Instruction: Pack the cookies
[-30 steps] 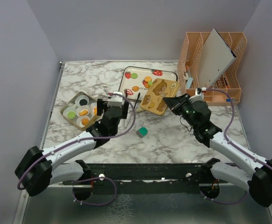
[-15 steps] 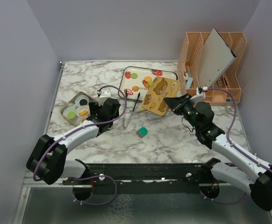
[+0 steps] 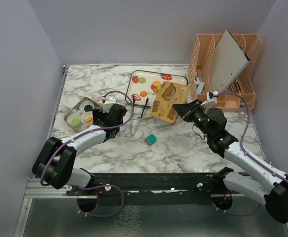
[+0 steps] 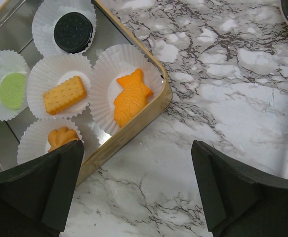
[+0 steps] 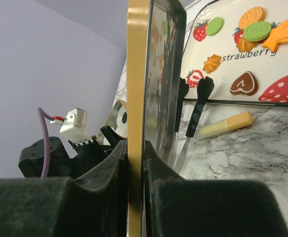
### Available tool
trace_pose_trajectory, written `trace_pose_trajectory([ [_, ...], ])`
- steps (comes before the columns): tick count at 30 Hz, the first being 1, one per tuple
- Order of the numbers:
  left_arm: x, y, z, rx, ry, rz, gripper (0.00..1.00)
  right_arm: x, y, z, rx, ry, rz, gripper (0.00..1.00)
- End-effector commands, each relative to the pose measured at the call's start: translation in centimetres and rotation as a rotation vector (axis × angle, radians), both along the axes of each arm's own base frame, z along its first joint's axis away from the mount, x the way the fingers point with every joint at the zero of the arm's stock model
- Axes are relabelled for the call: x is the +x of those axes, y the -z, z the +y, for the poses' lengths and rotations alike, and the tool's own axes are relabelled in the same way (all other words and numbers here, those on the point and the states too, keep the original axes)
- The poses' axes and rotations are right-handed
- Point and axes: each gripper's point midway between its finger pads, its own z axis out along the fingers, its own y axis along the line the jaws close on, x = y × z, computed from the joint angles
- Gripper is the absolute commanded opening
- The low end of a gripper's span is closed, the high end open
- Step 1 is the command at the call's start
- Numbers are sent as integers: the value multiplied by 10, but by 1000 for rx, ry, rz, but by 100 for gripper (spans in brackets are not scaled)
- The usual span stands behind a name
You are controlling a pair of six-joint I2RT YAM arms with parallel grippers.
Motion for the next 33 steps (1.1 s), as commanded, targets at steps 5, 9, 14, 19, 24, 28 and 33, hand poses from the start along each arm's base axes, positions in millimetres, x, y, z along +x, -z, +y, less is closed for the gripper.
trace_pose_trajectory([
  [5,0,12,3,24,-22,31,99,-2,-6,1,-3,-21,-26,2],
  [9,-2,20,-1,13,-10,67,99,-6,-7,5,0,-52,-28,2],
  [14,-2,21,-16,-65,37,86,98,-7,-7,6,4,-54,-26,2],
  [19,-5,23,-47,-212,127,116,95,-7,-10,6,9,-59,-31,2],
  [24,-8,15,-74,-367,189,110,92,-8,-9,6,9,-58,-29,2],
  [28,-10,3,-97,-496,235,87,90,-8,-9,7,8,-65,-30,2],
  [33,-11,-13,-134,-637,311,66,90,-10,-7,9,1,-81,-33,2],
])
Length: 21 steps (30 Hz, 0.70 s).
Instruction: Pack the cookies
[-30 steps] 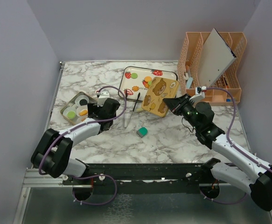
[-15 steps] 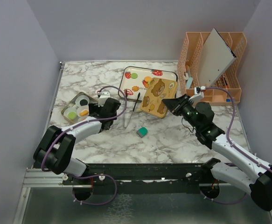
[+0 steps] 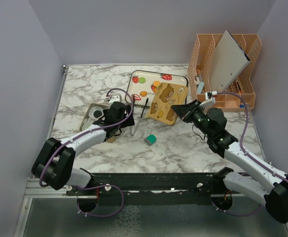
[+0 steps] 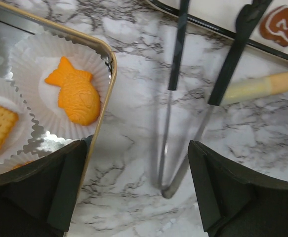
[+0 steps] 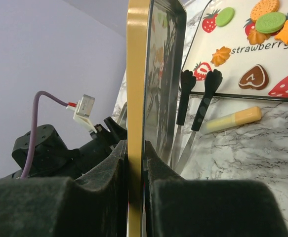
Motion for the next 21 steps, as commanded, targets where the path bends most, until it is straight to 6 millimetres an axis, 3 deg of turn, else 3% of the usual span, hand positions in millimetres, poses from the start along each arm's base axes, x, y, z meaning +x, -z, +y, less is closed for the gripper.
trace_pose_trajectory([
  [1,-8,-19,-57,-242,115,-4,90,-5,-7,3,-2,-37,-38,3],
  [6,-10,-34,-92,-340,175,-29,89,-9,-8,5,-6,-62,-52,3],
  [10,-7,-52,-95,-359,181,-76,90,-12,-7,8,1,-85,-50,2],
  [16,6,-92,-44,-247,55,-207,93,-17,-9,26,57,-182,-51,2],
  [21,7,-102,3,-179,-46,-207,96,-16,-12,53,130,-314,-43,2],
])
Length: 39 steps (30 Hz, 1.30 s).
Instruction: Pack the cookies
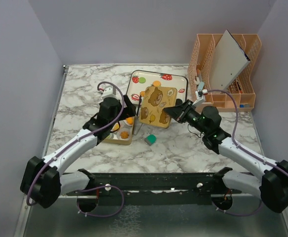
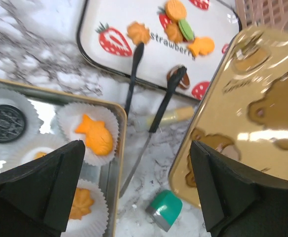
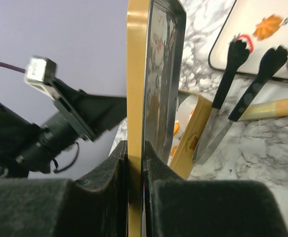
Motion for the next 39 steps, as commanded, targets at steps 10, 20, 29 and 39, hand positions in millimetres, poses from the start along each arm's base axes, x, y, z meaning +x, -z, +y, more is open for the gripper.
trace_pose_trajectory([
  [10,9,-37,135,45,-210,67,98,-5,-10,86,245,-250,56,0],
  [20,-5,2,178,0,-241,169,99,1,4,154,352,-278,181,0],
  [29,-8,33,181,-51,-231,231,97,9,33,202,380,-260,278,0],
  [39,-11,38,187,-51,-248,240,96,15,75,223,346,-203,341,0],
])
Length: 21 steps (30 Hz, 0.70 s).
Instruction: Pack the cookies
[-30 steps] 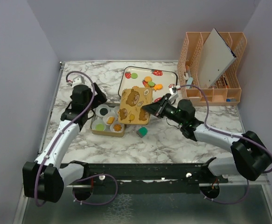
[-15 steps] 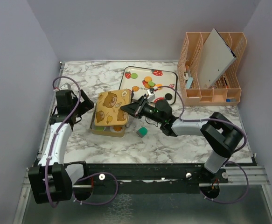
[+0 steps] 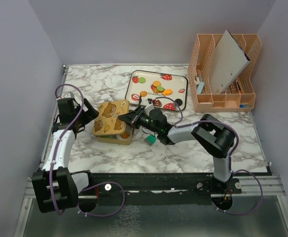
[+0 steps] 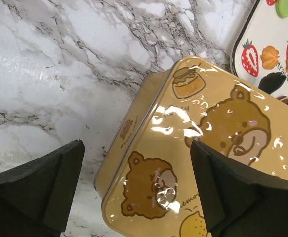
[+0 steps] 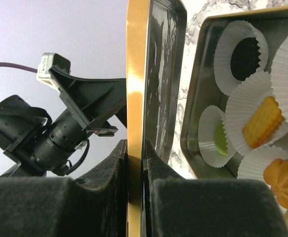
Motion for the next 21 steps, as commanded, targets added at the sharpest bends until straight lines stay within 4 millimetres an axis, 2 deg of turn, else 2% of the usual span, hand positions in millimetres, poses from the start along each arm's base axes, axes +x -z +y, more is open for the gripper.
trace_pose_trajectory([
  [1,-1,5,-9,-40,53,-7,95,6,0,5,32,53,0,0],
  [5,-2,13,-23,-100,115,15,90,0,20,1,-8,62,23,3],
  [9,-3,18,-28,-122,142,35,88,2,35,-8,-41,104,38,9],
  [16,-5,25,-38,-155,184,56,85,-5,50,-16,-87,98,46,26],
  [21,-5,26,-43,-155,203,63,84,-7,56,-27,-123,120,36,32],
])
